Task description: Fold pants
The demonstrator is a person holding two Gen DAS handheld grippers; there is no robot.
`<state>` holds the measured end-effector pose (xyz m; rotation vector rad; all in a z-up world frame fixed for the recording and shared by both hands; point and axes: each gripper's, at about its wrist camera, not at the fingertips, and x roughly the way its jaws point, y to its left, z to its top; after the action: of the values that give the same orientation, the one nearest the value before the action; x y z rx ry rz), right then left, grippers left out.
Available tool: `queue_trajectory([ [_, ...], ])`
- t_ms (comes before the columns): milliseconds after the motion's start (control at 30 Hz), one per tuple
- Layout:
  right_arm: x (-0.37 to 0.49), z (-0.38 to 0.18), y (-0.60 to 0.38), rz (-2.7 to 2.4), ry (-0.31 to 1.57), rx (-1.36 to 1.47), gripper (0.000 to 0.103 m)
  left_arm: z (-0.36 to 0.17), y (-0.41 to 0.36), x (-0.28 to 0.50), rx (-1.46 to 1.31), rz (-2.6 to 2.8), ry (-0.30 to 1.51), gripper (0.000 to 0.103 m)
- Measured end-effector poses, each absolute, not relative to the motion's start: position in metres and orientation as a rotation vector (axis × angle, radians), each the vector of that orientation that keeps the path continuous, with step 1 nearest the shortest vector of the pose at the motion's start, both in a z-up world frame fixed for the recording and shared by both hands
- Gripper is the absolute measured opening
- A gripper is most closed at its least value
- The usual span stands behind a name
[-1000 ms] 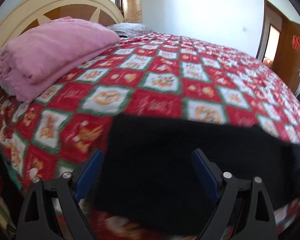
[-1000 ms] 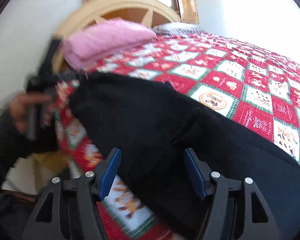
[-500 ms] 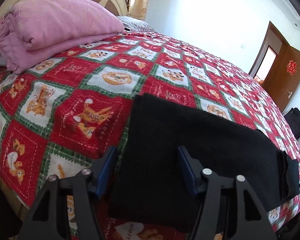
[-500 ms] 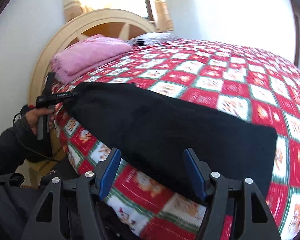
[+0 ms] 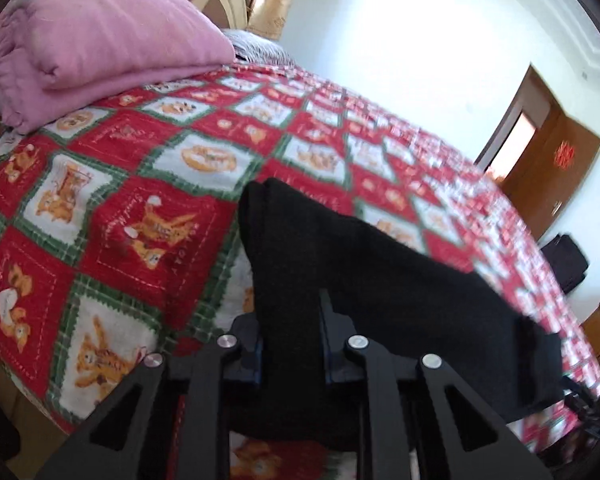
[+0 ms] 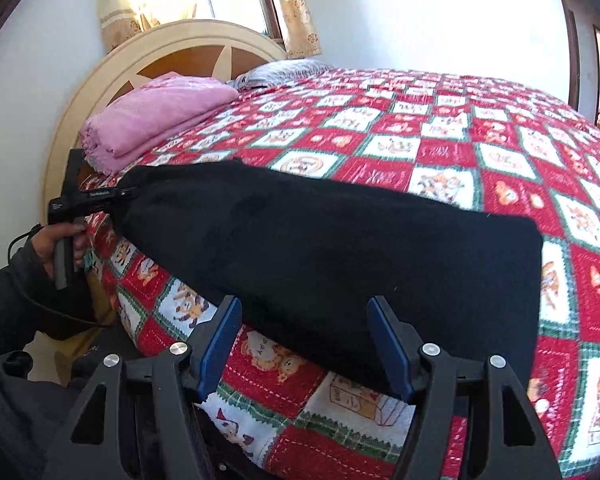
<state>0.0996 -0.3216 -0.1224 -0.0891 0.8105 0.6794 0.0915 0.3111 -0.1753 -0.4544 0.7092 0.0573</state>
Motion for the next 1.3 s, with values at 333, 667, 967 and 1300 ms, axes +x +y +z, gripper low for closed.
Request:
queue_trajectory([
  [333,0.106,-0.101,-0.34,0.6,0.77,-0.035,0.067,-0.101,0.261,0.073,-0.393,-0.074,0.583,0.021],
  [667,0.119,-0.075,-0.376,0.503,0.732,0.057,0.067,-0.051,0.179,0.081,-0.287,-0.249,0.533,0.021],
  [967,0.133,-0.059,-0.412,0.41,0.71,0.104,0.067,-0.034,0.086,0.091,-0.171,-0.432,0.567,0.021],
  [1300,0.149,-0.052,-0.451,0.302,0.693,0.132,0.067,-0.039,-0.001,0.116,-0.067,-0.555,0.652,0.021],
])
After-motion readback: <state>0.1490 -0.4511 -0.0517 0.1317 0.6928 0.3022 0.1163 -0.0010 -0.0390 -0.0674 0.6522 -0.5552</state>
